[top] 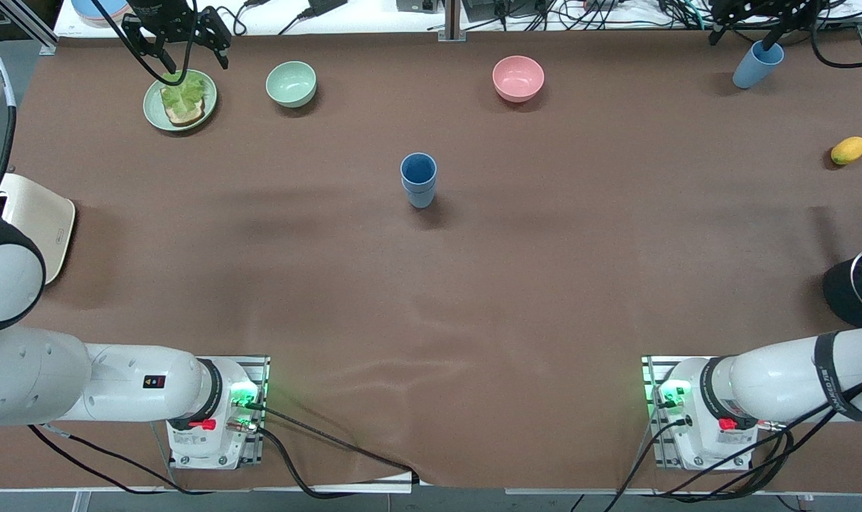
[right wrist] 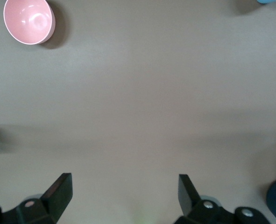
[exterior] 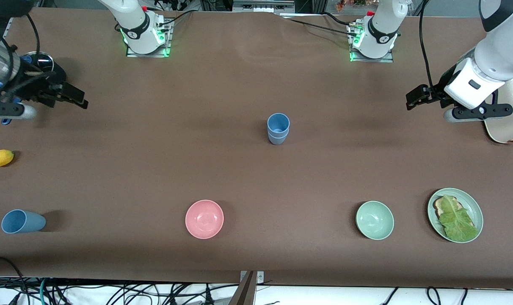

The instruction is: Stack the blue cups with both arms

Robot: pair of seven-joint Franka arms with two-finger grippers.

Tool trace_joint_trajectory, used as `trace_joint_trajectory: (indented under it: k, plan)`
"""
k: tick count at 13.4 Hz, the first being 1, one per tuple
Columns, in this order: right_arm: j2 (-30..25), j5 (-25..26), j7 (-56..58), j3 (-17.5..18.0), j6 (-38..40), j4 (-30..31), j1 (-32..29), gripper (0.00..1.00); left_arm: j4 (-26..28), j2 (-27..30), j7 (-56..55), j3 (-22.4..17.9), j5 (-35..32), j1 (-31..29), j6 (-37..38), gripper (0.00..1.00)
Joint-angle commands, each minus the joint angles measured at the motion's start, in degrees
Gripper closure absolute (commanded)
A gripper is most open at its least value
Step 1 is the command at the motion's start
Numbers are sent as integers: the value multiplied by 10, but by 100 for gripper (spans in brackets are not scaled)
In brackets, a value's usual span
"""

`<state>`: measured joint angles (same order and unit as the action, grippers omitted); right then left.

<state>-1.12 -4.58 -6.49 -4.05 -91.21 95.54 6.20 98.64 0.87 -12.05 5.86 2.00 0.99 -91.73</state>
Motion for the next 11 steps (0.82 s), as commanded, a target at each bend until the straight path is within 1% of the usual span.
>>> trace_joint_trajectory:
  k: [1, 3, 6, 11]
  plan:
    - [-18, 10, 3, 12, 3, 18, -14, 0, -6, 4, 6, 3, -18, -3, 10, 0]
    - [-15, 19, 3, 11, 9, 14, -14, 0, -6, 3, 6, 3, -18, -3, 10, 0]
    - [9, 22, 3, 10, 38, -30, -13, 0, -6, 3, 6, 3, -18, -3, 10, 0]
    - [11, 23, 4, 9, 49, -28, -13, 0, -7, 3, 7, 3, -18, -3, 10, 0]
